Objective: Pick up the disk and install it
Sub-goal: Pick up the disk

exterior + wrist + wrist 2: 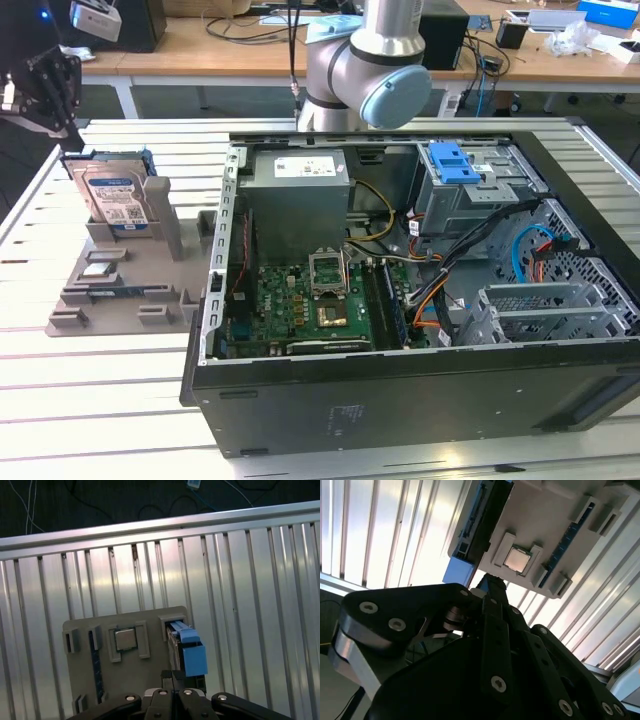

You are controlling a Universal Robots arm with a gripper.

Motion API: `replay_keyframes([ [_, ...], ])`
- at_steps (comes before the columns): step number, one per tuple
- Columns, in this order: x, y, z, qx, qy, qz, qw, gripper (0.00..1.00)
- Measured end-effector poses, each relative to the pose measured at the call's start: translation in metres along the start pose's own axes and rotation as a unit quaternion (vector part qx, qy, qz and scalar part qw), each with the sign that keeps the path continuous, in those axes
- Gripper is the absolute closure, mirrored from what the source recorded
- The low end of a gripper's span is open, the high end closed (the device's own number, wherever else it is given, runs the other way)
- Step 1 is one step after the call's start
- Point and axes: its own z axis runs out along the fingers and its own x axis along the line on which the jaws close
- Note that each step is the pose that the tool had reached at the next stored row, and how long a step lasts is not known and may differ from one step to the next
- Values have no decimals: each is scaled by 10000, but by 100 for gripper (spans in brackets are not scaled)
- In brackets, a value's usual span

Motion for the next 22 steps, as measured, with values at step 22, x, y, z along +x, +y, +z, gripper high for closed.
replay_keyframes([
  [22, -232, 31, 261, 0, 12, -60, 10000, 58],
])
